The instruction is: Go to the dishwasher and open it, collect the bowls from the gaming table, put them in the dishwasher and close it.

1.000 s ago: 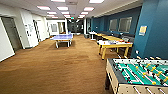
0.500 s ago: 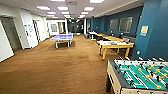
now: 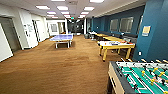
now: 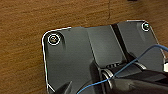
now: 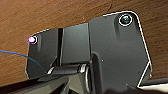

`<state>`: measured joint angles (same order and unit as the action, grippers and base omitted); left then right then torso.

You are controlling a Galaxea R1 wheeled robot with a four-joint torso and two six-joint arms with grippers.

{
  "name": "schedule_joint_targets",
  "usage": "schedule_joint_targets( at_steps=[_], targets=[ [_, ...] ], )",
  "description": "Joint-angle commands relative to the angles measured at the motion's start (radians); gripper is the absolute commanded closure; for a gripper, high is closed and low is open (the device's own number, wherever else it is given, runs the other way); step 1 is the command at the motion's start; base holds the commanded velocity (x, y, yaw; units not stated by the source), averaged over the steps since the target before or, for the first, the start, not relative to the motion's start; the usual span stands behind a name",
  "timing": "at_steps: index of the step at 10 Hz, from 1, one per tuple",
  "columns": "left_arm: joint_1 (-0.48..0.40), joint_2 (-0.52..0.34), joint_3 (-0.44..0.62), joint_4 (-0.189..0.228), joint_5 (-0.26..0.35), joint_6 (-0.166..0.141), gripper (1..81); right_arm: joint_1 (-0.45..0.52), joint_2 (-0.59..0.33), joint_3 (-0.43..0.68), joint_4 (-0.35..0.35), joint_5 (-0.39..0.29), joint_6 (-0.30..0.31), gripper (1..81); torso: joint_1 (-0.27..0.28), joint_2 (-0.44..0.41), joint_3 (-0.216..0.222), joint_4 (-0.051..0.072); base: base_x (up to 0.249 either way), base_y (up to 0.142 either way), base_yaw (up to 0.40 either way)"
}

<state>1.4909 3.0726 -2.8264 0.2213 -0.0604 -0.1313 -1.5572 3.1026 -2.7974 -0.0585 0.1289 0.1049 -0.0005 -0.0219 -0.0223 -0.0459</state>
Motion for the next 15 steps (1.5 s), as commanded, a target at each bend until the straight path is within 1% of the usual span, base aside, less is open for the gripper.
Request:
schedule_joint_targets(
  at_steps=[1,8,14,15],
  targets=[
    [-0.057,-0.003,-0.004,0.0,0.045,0.004,1.0,0.047,0.009,0.006,-0.011,-0.048,-0.001,1.0,0.001,0.0,0.0,0.0,0.134,0.0,0.0],
    [-0.056,-0.001,-0.004,0.0,0.045,0.004,1.0,0.047,0.01,0.006,-0.011,-0.048,-0.002,1.0,0.001,0.0,0.0,0.0,0.134,0.0,0.0],
    [-0.057,0.0,-0.004,0.001,0.045,0.004,1.0,0.053,0.012,0.006,-0.012,-0.048,-0.002,1.0,0.001,0.0,0.0,0.0,0.134,0.061,0.0],
    [-0.056,0.002,-0.004,0.0,0.045,0.004,1.0,0.052,0.01,0.006,-0.011,-0.048,-0.002,1.0,0.001,0.0,0.0,0.0,0.135,0.0,0.0]
  ],
)
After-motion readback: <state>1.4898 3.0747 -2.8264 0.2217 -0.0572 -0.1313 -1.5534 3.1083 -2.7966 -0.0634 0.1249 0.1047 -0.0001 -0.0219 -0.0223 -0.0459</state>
